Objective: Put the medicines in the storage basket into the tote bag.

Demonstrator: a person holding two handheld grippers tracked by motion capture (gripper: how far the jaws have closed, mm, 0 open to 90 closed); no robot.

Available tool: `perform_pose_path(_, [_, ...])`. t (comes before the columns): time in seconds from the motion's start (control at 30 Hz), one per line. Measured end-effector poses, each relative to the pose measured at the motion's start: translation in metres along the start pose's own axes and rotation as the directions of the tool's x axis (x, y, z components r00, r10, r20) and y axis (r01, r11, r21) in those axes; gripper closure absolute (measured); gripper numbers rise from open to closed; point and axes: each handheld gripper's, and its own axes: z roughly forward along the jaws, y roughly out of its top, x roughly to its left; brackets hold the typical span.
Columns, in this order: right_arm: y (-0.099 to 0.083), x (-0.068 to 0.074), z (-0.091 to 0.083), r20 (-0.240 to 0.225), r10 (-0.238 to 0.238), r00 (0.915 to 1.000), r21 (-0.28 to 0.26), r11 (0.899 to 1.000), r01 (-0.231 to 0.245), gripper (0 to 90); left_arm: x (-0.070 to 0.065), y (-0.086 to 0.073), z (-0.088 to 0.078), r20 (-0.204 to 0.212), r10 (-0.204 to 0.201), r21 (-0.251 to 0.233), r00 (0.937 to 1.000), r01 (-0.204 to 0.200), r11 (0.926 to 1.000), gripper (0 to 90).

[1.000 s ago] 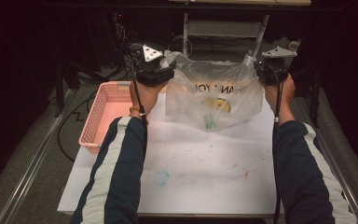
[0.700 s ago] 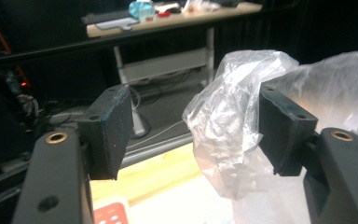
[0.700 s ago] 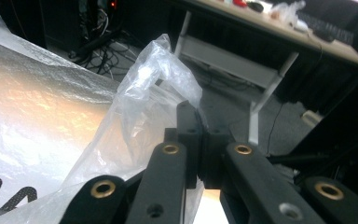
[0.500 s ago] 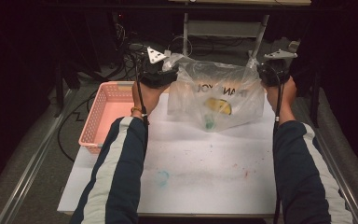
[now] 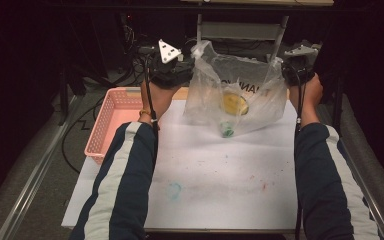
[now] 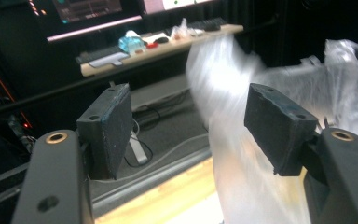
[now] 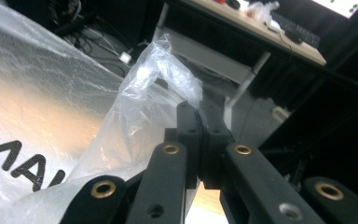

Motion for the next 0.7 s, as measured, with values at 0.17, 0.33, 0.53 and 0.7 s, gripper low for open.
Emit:
perform_pose_path(0.17, [-0.011, -0.001, 0.007, -0.026, 0.025, 0.9994, 0.046, 0.999, -0.023, 90.0, -0.012, -0.028, -0.011, 0.063, 0.065, 0.029, 0.9959, -0.067, 0.9973, 30.1])
perform_pose_path(0.33, [-0.019, 0.001, 0.009, -0.032, 0.030, 0.9990, 0.054, 0.998, -0.028, 89.2, -0.026, -0.054, -0.019, 0.138, 0.068, 0.024, 0.9880, -0.072, 0.9971, 30.6])
perform_pose_path(0.53, [-0.012, 0.000, -0.001, -0.030, 0.018, 0.9994, -0.007, 1.000, -0.018, 71.4, -0.041, -0.071, -0.010, 0.197, 0.127, 0.074, 0.9722, -0.144, 0.9868, 42.7])
perform_pose_path(0.7, [-0.004, 0.001, -0.015, -0.089, -0.032, 0.9956, -0.058, 0.998, 0.027, 50.4, -0.038, -0.076, 0.004, 0.173, 0.141, 0.108, 0.9748, -0.161, 0.9810, 53.3])
